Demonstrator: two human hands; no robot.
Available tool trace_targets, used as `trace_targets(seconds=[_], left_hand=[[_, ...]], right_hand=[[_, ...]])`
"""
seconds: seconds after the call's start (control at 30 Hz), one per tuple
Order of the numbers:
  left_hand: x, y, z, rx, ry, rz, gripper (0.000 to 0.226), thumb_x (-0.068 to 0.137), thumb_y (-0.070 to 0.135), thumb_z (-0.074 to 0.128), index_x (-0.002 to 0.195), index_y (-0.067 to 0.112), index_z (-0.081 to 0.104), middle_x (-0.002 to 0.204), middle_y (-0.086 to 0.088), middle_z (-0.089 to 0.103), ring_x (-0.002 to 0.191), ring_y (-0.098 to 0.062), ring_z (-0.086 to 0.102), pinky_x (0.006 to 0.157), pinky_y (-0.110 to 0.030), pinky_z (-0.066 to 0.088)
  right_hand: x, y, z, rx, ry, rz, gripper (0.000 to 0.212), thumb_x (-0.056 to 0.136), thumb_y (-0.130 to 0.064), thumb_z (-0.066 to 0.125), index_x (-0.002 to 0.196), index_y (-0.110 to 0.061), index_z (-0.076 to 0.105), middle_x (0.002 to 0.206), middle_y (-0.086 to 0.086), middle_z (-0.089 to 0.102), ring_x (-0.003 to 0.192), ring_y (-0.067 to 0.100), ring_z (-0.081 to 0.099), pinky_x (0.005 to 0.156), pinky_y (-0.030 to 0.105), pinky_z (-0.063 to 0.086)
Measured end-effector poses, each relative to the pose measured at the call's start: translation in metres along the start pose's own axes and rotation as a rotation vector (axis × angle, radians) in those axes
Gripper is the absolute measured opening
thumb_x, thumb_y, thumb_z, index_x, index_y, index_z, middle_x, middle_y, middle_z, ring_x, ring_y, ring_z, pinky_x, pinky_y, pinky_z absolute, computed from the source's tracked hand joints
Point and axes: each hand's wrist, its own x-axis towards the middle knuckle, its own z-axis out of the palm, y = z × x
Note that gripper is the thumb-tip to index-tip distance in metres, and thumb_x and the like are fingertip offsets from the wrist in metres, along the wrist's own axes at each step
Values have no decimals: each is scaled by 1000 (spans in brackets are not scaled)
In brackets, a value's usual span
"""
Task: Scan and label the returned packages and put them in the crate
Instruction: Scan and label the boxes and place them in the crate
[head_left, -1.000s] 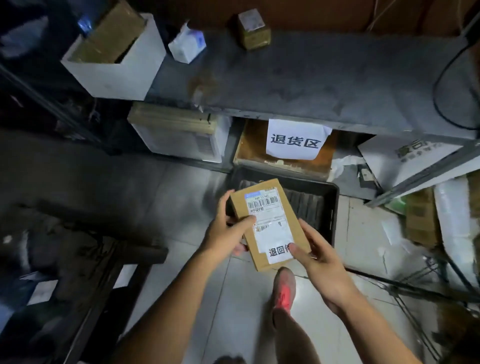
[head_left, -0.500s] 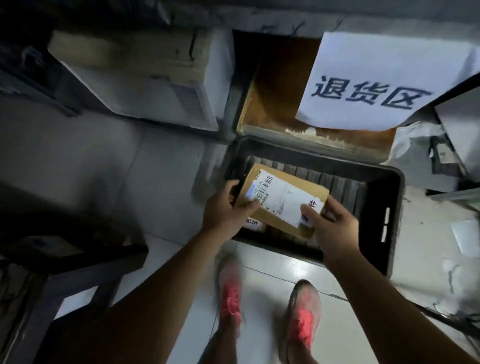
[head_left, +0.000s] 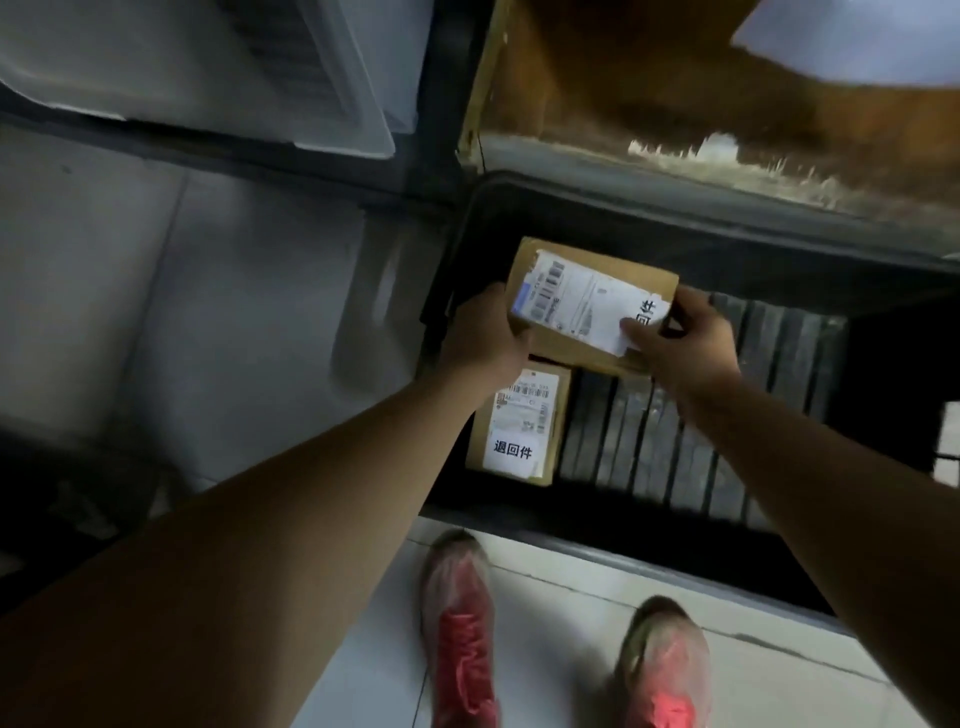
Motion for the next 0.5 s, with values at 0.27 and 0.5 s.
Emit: trace_targets(seconds=[0.27,0.5], left_hand=[[26,-33,28,103,30,-3,32,93,15,66,124,19,60,123,-2,65,114,-20,61,64,-7,30],[17,-14,11,323,-29,51,36,95,19,63,130,14,56,128,-7,60,118,-25,58,86,-27,46]], right_hand=[[34,40,20,-98,24,82,53,83,-15,79,132,-24,59,121,-5,68,107,15,67,84,34,61],[26,24,5,-326,66,81,68,86,-30,79,146,-22,47,140,4,58,120,24,61,91,34,55]])
